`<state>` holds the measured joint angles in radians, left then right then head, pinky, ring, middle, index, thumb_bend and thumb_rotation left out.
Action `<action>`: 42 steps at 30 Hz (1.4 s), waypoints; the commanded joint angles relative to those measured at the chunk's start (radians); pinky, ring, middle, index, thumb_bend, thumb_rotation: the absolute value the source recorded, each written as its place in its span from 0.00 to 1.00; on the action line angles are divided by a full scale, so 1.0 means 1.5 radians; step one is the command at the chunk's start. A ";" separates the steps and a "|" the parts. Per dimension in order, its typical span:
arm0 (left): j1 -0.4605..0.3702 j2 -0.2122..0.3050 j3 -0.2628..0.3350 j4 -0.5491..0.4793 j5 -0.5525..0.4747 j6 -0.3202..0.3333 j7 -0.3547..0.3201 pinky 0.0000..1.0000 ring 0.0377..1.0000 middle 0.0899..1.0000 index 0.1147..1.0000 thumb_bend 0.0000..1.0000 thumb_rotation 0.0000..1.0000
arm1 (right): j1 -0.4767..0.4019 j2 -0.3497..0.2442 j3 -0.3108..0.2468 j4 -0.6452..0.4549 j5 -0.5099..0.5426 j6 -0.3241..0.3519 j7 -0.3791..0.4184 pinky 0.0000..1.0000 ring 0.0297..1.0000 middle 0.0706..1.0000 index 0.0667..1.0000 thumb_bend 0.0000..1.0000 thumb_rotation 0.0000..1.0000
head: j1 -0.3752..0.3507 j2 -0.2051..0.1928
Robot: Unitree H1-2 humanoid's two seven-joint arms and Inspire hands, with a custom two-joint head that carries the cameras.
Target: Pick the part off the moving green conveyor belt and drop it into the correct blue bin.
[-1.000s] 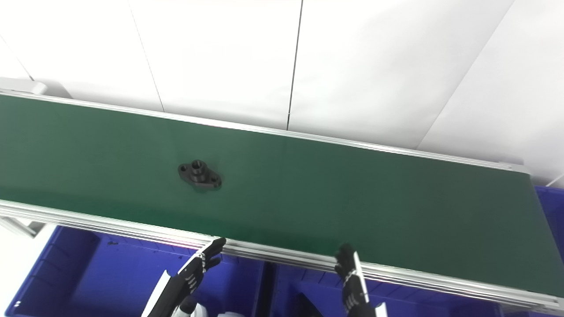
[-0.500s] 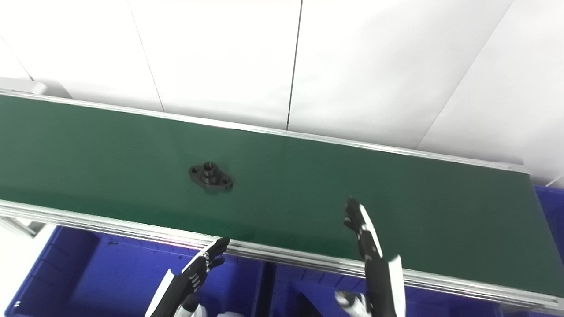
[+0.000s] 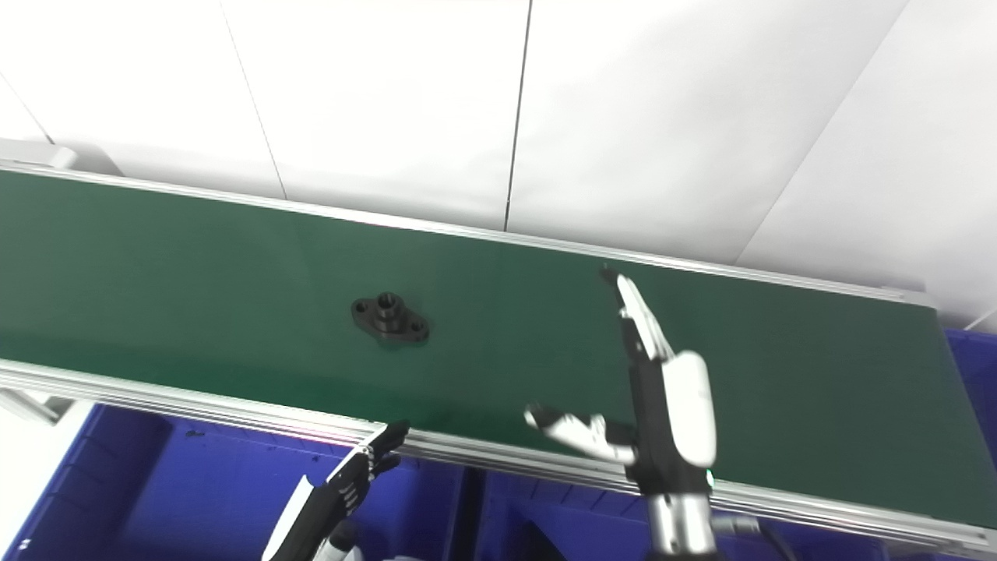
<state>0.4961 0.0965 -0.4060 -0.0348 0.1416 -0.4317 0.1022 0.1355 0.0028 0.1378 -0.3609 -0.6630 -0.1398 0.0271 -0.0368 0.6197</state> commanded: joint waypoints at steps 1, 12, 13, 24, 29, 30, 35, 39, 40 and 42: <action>-0.002 -0.001 -0.003 -0.007 0.002 -0.025 0.013 0.89 0.93 0.91 0.88 0.80 1.00 | -0.029 0.002 0.005 -0.015 -0.013 0.030 0.010 0.77 0.88 0.92 0.94 0.84 0.78 | 0.005 -0.002; 0.002 -0.001 -0.009 -0.012 0.008 -0.025 0.024 0.88 0.92 0.90 0.86 0.79 1.00 | -0.170 0.007 0.040 0.069 -0.117 0.142 0.032 0.60 0.75 0.83 0.91 0.90 0.70 | 0.010 -0.005; 0.003 0.000 -0.009 -0.013 0.008 -0.025 0.024 0.88 0.92 0.90 0.86 0.80 1.00 | -0.184 0.005 0.047 0.084 -0.131 0.153 0.034 0.61 0.76 0.83 0.90 0.90 0.71 | 0.010 -0.006; 0.004 0.006 -0.018 -0.014 0.007 -0.025 0.022 0.88 0.92 0.91 0.87 0.82 1.00 | -0.295 0.001 0.129 0.202 -0.222 0.256 0.109 0.53 0.64 0.71 0.81 0.93 0.71 | 0.007 -0.002; 0.006 0.005 -0.022 -0.018 0.008 -0.025 0.024 0.88 0.92 0.91 0.87 0.81 1.00 | -0.313 0.006 0.174 0.247 -0.256 0.270 0.099 0.51 0.58 0.66 0.79 0.94 0.72 | 0.007 -0.001; 0.007 0.004 -0.022 -0.019 0.008 -0.025 0.024 0.89 0.92 0.91 0.87 0.82 1.00 | -0.316 0.007 0.183 0.254 -0.265 0.275 0.099 0.51 0.59 0.66 0.79 0.95 0.73 | 0.005 -0.001; 0.007 0.002 -0.026 -0.019 0.007 -0.025 0.025 0.90 0.93 0.91 0.87 0.81 1.00 | -0.326 0.007 0.221 0.281 -0.297 0.299 0.110 0.53 0.61 0.69 0.79 0.96 0.71 | 0.009 -0.002; 0.010 0.000 -0.027 -0.024 0.014 -0.025 0.025 0.90 0.94 0.91 0.87 0.82 1.00 | -0.332 -0.001 0.248 0.302 -0.327 0.310 0.116 0.52 0.61 0.69 0.79 0.96 0.71 | 0.010 0.000; 0.010 0.000 -0.028 -0.024 0.014 -0.025 0.026 0.90 0.94 0.91 0.87 0.82 1.00 | -0.334 -0.004 0.257 0.309 -0.340 0.312 0.119 0.51 0.61 0.69 0.79 0.96 0.71 | 0.010 0.000; 0.010 -0.001 -0.029 -0.024 0.014 -0.025 0.027 0.89 0.94 0.91 0.87 0.82 1.00 | -0.336 -0.008 0.267 0.317 -0.355 0.314 0.121 0.51 0.61 0.69 0.78 0.95 0.71 | 0.011 0.001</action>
<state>0.5011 0.0991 -0.4442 -0.0445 0.1539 -0.4317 0.1298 -0.3322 -0.0092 0.5329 0.1282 -1.1698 0.3035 0.2165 -0.0215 0.6213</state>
